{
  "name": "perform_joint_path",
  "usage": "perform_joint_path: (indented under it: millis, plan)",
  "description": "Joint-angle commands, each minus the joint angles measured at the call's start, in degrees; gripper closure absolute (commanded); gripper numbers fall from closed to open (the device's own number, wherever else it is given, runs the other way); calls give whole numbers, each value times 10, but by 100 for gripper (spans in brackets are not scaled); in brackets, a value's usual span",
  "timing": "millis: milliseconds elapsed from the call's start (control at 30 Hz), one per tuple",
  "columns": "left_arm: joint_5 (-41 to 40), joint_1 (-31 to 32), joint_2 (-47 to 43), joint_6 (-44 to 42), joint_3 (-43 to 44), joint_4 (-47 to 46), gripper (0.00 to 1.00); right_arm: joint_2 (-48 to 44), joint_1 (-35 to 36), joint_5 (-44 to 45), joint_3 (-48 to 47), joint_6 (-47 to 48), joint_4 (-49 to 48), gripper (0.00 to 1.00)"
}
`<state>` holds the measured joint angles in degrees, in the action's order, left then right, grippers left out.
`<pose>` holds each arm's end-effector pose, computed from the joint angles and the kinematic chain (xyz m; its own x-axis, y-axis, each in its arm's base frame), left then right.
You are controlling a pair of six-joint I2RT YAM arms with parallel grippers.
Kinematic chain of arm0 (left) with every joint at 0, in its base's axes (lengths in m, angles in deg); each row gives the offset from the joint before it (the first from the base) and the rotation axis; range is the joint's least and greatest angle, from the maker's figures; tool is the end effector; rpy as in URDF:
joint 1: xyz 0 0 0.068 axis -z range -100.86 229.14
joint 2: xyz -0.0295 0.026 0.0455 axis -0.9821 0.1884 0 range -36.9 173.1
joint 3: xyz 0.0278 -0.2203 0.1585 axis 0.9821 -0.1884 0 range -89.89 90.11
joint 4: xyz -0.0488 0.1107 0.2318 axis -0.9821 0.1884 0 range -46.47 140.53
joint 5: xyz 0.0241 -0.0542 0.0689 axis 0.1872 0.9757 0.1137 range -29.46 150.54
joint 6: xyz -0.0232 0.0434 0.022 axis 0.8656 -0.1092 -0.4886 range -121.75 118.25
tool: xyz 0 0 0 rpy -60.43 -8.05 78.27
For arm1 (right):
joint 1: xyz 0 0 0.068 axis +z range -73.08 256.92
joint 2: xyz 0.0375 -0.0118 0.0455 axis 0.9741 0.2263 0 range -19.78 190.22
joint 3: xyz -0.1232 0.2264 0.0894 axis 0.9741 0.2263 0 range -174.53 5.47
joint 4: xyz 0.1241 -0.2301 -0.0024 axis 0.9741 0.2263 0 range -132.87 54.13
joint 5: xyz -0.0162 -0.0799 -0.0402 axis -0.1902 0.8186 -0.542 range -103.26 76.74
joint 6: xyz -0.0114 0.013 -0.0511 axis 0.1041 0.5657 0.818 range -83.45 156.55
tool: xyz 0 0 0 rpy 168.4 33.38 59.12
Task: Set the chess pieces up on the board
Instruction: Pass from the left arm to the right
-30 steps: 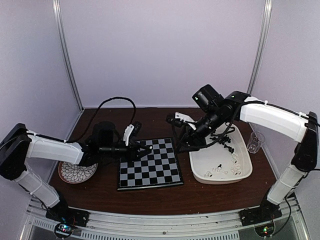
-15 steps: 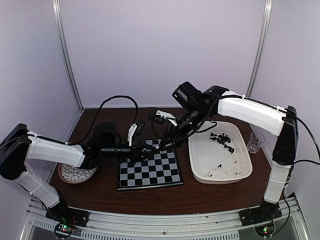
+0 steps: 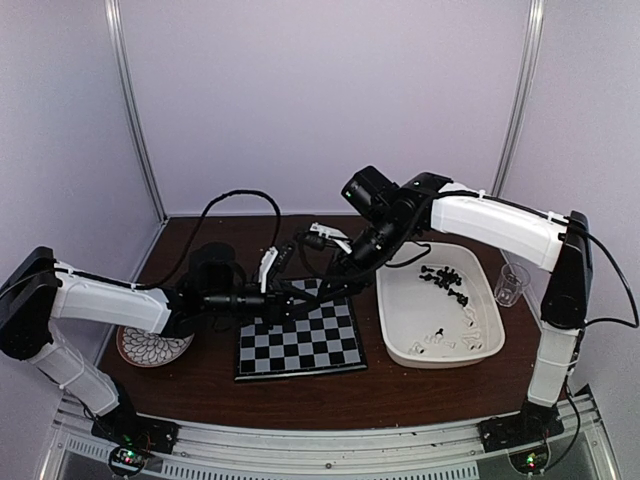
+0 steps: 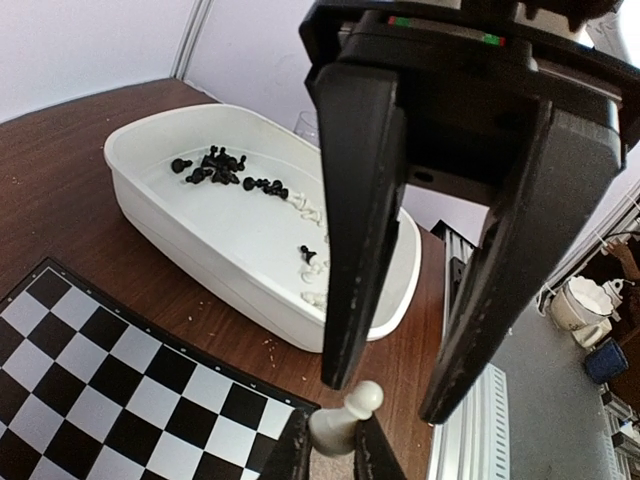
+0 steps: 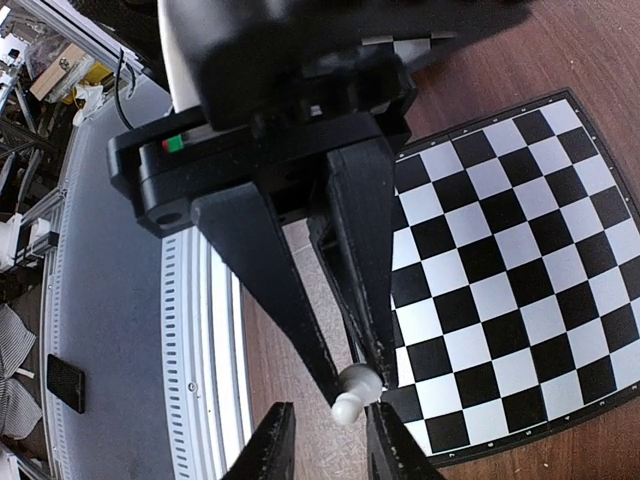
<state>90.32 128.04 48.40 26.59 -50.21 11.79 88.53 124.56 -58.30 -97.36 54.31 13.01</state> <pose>0.1934 -0.2486 0.2184 -0.5997 0.0606 -0.7980 0.7798 0.2682 -0.5657 0.2509 0.3127 0.3135 -0.3342 -0.6865 -0.6458 -0.8952 0.0169 0.4453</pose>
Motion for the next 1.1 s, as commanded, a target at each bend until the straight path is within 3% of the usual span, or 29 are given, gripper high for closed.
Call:
perform_joint_path:
  millis: [0, 333, 633, 700, 833, 1067]
  plan:
    - [15, 8, 1, -15, 22, -6, 96, 8, -1, -9, -12, -4, -1, 73]
    - [19, 14, 7, -25, 33, 11, 97, 3, -1, -7, -3, -7, -4, 83]
    - [3, 19, 3, -39, 28, 21, 94, -1, -1, 6, -5, 2, 2, 100]
    - [-2, 18, 0, -43, 25, 24, 89, -3, -1, 10, -2, 7, 3, 100]
    - [-22, 19, -15, -52, 16, 45, 53, -11, -1, 41, 4, 18, 6, 100]
    - [-92, 11, -145, -178, 3, 242, 44, -40, 0, 156, 86, 71, -15, 100]
